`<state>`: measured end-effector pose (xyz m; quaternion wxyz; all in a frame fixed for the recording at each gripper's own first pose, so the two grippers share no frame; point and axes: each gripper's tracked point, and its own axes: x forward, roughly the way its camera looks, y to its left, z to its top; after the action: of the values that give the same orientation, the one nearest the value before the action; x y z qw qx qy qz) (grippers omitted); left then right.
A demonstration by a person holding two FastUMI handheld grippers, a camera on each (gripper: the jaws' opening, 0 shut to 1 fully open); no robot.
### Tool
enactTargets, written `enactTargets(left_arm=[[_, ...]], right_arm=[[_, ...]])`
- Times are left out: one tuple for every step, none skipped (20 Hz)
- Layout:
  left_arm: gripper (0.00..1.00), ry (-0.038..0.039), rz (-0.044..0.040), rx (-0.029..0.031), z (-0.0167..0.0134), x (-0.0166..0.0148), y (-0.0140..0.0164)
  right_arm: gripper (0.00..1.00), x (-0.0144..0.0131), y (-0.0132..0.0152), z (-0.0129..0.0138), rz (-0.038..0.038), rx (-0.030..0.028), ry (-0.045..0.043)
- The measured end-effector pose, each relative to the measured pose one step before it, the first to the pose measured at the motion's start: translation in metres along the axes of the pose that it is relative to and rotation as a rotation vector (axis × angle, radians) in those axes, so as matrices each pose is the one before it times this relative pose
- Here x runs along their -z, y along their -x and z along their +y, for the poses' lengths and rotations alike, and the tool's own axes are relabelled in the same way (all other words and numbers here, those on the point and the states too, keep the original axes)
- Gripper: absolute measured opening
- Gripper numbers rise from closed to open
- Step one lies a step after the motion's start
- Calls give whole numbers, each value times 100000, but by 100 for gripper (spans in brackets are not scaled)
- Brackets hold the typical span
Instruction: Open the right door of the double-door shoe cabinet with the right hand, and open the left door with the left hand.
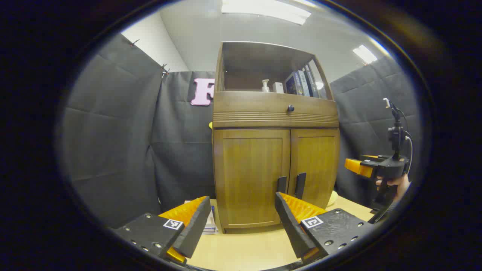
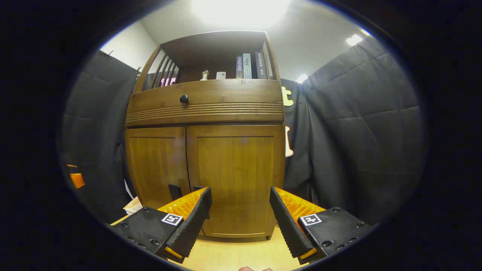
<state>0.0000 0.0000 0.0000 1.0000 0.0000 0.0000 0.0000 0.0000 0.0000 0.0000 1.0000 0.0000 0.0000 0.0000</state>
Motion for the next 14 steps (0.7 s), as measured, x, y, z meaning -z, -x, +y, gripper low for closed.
enactTargets(left_arm=[[100,-957,679,-225,-63,200,26],[100,-729,579,-124,-130,451,172],[100,-415,518,-15,-116,125,-15],[100,-337,264,-196,-21,142,-38],[100,-188,91,-94,-21,22,14],[100,23,26,6,-77,118,81],[100,446,223,-141,13,60,-51],[100,460,443,-84,-37,212,66],[100,266,148,-134,12,8,34],[100,75,-67,-186,-40,50,99],[100,-40,-40,-401,15,23,-6],[100,-74,366,-502,-13,212,-18],[100,13,438,-749,-14,182,16],[100,142,341,-510,-39,125,86]], right_arm=[[96,339,503,60,-81,-322,216],[96,289,435,38,146,-218,-55],[96,101,62,149,32,-450,56],[97,119,111,166,259,-390,594],[97,193,86,132,350,-457,913],[96,151,45,193,477,-717,908],[96,203,121,199,470,-863,536],[96,51,54,113,345,-747,332],[97,114,139,35,214,-374,77],[97,0,36,35,301,-265,-205],[97,215,-20,92,212,-457,-438],[97,25,-84,156,367,-442,-278],[97,151,-86,191,397,-570,-61],[97,14,-163,213,319,-605,-171]])
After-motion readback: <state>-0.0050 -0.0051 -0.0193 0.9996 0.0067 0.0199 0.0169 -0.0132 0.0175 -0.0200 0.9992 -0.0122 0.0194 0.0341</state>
